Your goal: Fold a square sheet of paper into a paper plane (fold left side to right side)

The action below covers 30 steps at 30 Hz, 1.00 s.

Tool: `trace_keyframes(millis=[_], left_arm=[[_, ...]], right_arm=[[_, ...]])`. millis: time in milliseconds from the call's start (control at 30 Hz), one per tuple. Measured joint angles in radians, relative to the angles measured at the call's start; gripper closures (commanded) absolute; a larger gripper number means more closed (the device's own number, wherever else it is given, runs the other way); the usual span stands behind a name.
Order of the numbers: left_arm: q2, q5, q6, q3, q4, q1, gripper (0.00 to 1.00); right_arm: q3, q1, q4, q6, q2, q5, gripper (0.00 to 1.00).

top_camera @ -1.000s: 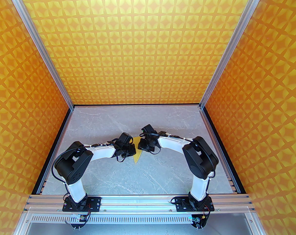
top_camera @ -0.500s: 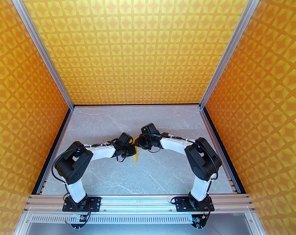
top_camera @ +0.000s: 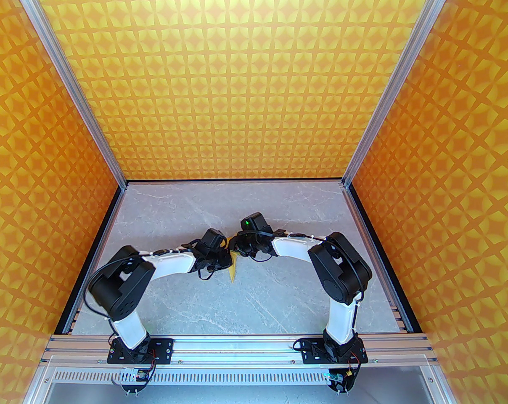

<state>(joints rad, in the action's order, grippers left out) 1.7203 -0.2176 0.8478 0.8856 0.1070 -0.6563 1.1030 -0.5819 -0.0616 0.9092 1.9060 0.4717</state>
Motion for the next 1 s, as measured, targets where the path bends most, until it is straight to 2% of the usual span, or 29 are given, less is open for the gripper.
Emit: trace_keyframes(millis=[133, 200, 400, 533, 700, 800, 1000], left_arm=[[-0.064, 0.0, 0.006, -0.011, -0.01, 0.018, 0.78], [-0.084, 0.0, 0.006, -0.025, -0.015, 0.023, 0.61], [-0.087, -0.023, 0.025, -0.075, -0.074, 0.023, 0.44], [-0.08, -0.047, 0.034, -0.096, -0.132, 0.023, 0.4], [-0.078, -0.064, 0.039, -0.117, -0.19, 0.023, 0.4], [-0.068, -0.068, 0.038, -0.116, -0.195, 0.023, 0.43], [-0.004, -0.07, 0.036, -0.104, -0.193, 0.023, 0.43]], right_arm=[[0.0, 0.0, 0.0, 0.0, 0.005, 0.0, 0.77], [0.0, 0.0, 0.006, 0.004, 0.007, 0.0, 0.77], [0.002, 0.001, 0.007, 0.007, 0.014, 0.0, 0.76], [0.003, 0.001, 0.007, 0.008, 0.02, 0.0, 0.76], [0.003, 0.001, 0.007, 0.008, 0.02, 0.0, 0.76], [0.003, 0.001, 0.007, 0.008, 0.02, 0.0, 0.76], [0.003, 0.001, 0.007, 0.008, 0.02, 0.001, 0.76]])
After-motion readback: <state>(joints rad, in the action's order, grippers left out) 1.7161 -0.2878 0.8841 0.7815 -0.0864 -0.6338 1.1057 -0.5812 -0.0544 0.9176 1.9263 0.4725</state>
